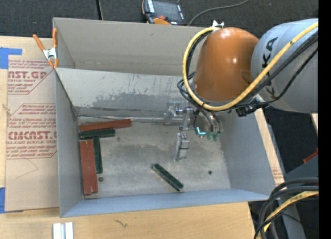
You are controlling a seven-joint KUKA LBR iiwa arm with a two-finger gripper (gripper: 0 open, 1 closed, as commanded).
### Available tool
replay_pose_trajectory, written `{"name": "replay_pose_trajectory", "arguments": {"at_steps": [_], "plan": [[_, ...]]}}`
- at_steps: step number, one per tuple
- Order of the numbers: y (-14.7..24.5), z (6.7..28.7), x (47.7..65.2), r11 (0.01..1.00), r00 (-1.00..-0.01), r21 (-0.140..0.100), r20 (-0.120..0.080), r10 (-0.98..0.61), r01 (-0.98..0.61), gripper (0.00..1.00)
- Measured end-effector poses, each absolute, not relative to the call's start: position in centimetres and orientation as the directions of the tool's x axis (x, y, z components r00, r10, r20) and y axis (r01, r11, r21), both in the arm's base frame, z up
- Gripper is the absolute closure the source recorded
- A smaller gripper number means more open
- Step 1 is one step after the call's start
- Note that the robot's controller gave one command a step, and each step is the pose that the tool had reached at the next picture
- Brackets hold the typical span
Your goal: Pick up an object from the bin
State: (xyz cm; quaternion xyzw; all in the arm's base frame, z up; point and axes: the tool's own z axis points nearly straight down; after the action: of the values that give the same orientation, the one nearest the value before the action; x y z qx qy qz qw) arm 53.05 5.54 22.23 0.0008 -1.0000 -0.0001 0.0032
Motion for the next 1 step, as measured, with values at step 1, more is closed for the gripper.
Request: {"name": "replay_pose_trajectory", "arguments": {"at_steps": [1], "plan": [[3.66,6.49,49.43,0.989,-0.989,-0.001,0.008,0.15,0.15,0.0]]}}
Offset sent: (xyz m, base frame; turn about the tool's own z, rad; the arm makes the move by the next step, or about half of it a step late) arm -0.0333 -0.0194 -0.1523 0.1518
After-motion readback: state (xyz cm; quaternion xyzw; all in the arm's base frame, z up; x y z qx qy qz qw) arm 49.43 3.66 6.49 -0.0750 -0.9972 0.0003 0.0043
